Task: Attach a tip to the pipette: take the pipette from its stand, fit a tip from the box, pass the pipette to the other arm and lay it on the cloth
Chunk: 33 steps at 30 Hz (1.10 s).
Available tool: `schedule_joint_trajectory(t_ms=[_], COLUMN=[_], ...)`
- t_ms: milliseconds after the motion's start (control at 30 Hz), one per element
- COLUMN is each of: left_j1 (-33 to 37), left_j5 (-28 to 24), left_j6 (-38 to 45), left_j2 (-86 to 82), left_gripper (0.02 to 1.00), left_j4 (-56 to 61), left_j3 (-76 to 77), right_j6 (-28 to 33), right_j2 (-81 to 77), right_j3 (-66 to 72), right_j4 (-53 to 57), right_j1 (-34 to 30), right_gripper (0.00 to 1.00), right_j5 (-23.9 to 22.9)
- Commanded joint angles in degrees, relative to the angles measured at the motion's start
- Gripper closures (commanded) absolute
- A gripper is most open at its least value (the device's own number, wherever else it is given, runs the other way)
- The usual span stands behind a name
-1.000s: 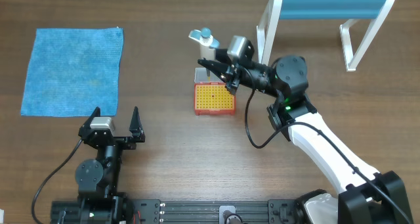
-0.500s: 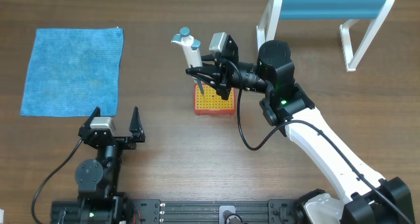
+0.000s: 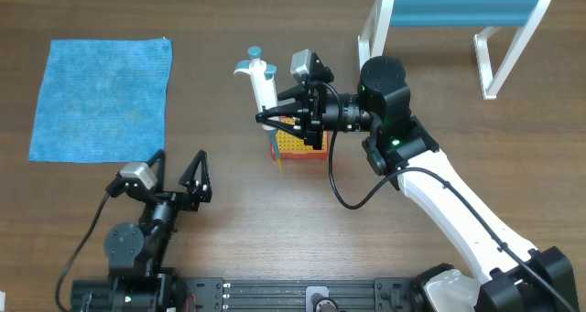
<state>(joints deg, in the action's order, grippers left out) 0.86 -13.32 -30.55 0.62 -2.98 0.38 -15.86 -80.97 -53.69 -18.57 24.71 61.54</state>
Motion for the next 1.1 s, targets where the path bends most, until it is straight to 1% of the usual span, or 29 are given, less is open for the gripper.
schedule_joint_trajectory(t_ms=[33,67,100,200,267,367,467,533,633,700,733,767,833,933,967,1033,1100], left_j1=[-0.28,-0.28,-0.28,-0.24,-0.17,-0.17,-0.13,-0.11,-0.11,-0.09,-0.09,-0.09,-0.07,-0.09,-0.09,-0.13,-0.26], left_j5=[-8.17,-8.39,-11.89,-14.80,-21.51,-24.26,-26.84,-29.62,-34.12,-37.24,-39.80,-42.38,-49.66,-57.09,-58.36,-58.36,-58.34], left_j6=[-24.94,-25.27,-27.96,-28.35,-23.19,-21.88,-19.19,-18.18,-14.16,-10.84,-9.09,-7.56,-5.77,-6.54,-9.40,-16.55,-21.57], left_j2=[-0.42,-0.42,-0.44,-0.42,-0.20,-0.09,0.72,3.08,12.26,19.85,24.70,28.98,39.39,49.20,52.65,57.37,60.33], left_gripper=[0.020,0.020,0.020,0.023,0.023,0.031,0.080,0.091,0.084,0.075,0.038,0.034,0.034,0.020,0.020,0.023,0.018], left_j4=[0.04,0.11,0.33,4.81,12.46,13.16,13.22,13.29,13.29,13.29,13.31,13.42,16.44,23.28,26.82,34.14,41.40], left_j3=[-0.07,-0.07,-0.07,-0.07,-0.02,1.44,4.46,6.64,12.68,17.77,20.98,23.78,30.18,34.75,35.95,36.68,36.68], right_j6=[-2.99,-2.99,-3.02,-4.59,-5.55,-5.57,-7.45,-7.89,-8.15,-8.15,-8.15,-8.15,-8.15,-8.13,-8.15,-8.76,-8.76], right_j2=[0.94,0.94,0.94,0.94,0.94,0.94,0.94,0.94,0.94,0.94,0.94,0.94,0.94,0.94,0.94,0.92,0.90], right_j3=[-1.07,-1.07,-1.07,-1.07,-1.07,-1.07,-1.07,-1.07,-1.07,-1.07,-1.07,-1.07,-1.07,-1.07,-1.07,-1.07,-1.07], right_j4=[-0.31,-0.31,-0.28,-0.28,-0.28,-0.31,-0.31,-0.31,-0.28,-0.28,-0.28,-0.28,-0.28,-0.31,-0.28,-0.31,-0.31], right_j1=[-0.04,-0.04,-0.04,-0.04,-0.04,-0.31,-0.31,-0.31,-0.31,-0.28,-0.28,-0.28,-0.28,-0.28,-0.24,-0.24,-0.22], right_gripper=[0.923,0.923,0.923,0.925,0.925,0.923,0.923,0.925,0.923,0.925,0.923,0.925,0.923,0.925,0.925,0.925,0.925], right_j5=[2.97,3.76,4.46,5.38,5.40,5.44,5.64,7.21,9.70,10.01,10.14,10.14,10.14,11.61,12.37,12.68,12.66])
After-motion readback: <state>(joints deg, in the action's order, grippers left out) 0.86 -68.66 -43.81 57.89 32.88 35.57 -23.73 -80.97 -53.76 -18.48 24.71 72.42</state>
